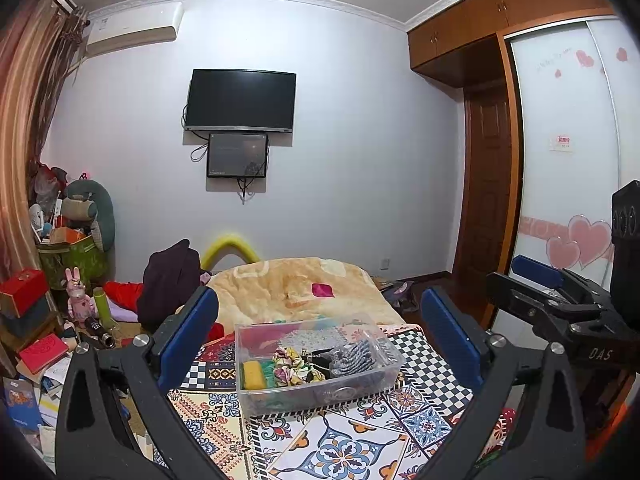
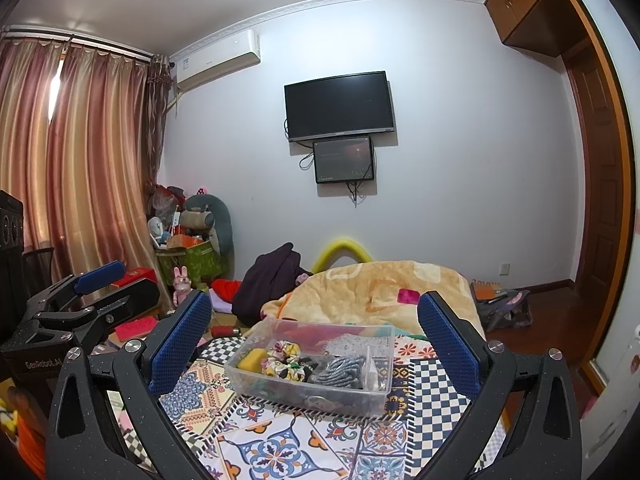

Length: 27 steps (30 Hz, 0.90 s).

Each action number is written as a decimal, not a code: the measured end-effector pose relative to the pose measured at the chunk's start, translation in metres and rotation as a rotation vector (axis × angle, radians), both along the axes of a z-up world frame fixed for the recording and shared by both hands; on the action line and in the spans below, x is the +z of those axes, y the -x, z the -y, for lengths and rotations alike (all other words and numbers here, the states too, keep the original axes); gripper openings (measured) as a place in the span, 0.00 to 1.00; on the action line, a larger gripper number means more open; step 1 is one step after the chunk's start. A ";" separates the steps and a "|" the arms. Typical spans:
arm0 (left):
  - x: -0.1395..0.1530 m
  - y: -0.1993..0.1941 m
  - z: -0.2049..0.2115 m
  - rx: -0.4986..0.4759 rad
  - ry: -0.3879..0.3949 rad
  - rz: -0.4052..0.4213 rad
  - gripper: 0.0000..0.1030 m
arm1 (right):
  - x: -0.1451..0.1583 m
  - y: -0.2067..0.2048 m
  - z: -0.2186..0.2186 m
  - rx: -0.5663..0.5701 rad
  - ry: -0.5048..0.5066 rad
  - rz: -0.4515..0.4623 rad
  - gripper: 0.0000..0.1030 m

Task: Organize soft objects

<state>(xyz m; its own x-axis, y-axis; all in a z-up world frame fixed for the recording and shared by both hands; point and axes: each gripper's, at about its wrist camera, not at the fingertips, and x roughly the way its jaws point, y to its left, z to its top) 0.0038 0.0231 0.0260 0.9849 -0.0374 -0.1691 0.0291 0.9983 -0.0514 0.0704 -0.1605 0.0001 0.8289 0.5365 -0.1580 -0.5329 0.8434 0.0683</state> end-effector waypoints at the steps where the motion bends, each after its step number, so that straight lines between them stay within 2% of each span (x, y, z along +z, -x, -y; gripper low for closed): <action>1: 0.000 0.000 0.000 -0.003 0.000 -0.001 1.00 | 0.000 0.000 0.000 0.000 0.001 0.000 1.00; 27: 0.005 0.002 -0.002 -0.019 0.013 -0.006 1.00 | -0.003 -0.001 0.002 -0.005 -0.002 0.001 1.00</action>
